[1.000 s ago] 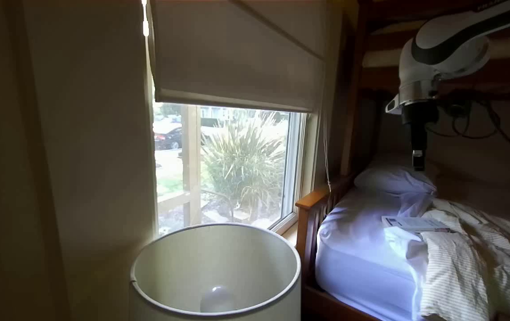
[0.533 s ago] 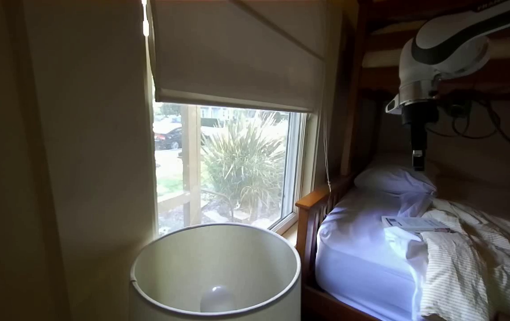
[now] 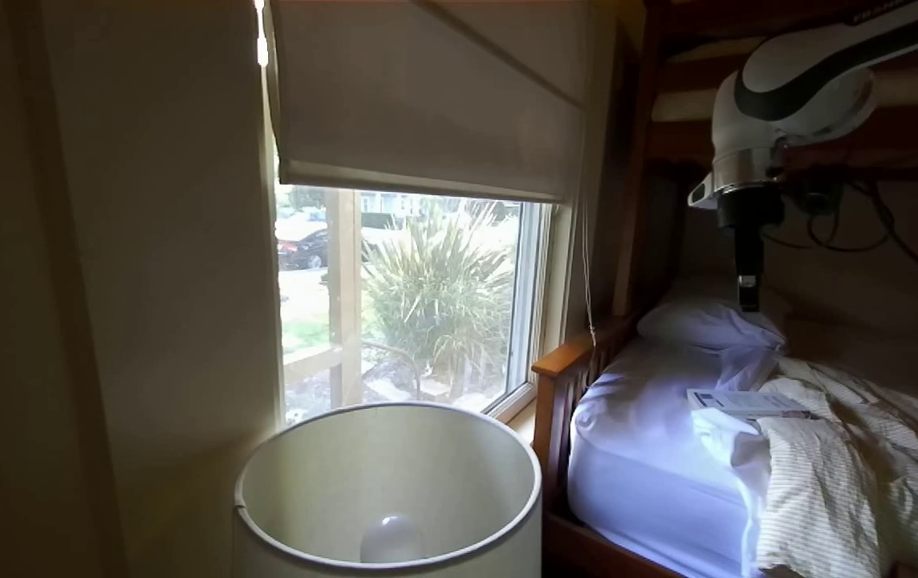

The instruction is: Place the white object from the windowsill on the headboard.

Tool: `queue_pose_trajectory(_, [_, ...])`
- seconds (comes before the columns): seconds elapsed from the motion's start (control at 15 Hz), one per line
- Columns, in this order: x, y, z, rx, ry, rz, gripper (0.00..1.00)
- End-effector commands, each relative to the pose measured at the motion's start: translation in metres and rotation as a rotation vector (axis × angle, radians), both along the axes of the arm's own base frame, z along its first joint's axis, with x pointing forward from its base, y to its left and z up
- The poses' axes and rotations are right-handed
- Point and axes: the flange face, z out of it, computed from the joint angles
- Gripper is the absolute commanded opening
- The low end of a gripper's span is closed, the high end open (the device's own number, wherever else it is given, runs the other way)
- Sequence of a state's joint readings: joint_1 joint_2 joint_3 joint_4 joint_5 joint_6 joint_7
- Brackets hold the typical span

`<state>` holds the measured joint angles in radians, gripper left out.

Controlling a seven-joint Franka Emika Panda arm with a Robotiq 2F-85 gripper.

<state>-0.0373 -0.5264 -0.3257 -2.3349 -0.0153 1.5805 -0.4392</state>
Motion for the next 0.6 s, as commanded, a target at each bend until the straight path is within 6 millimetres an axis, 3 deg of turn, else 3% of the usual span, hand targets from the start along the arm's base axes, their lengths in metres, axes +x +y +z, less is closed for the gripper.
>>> queue_pose_trajectory(0.0, [0.015, 0.035, -0.030, 0.004, -0.023, 0.037, 1.00])
queue_pose_trajectory(0.33, [0.031, 0.096, -0.096, 0.077, -0.097, 0.037, 1.00])
queue_pose_trajectory(0.53, [0.055, 0.129, -0.127, 0.106, -0.132, 0.007, 1.00])
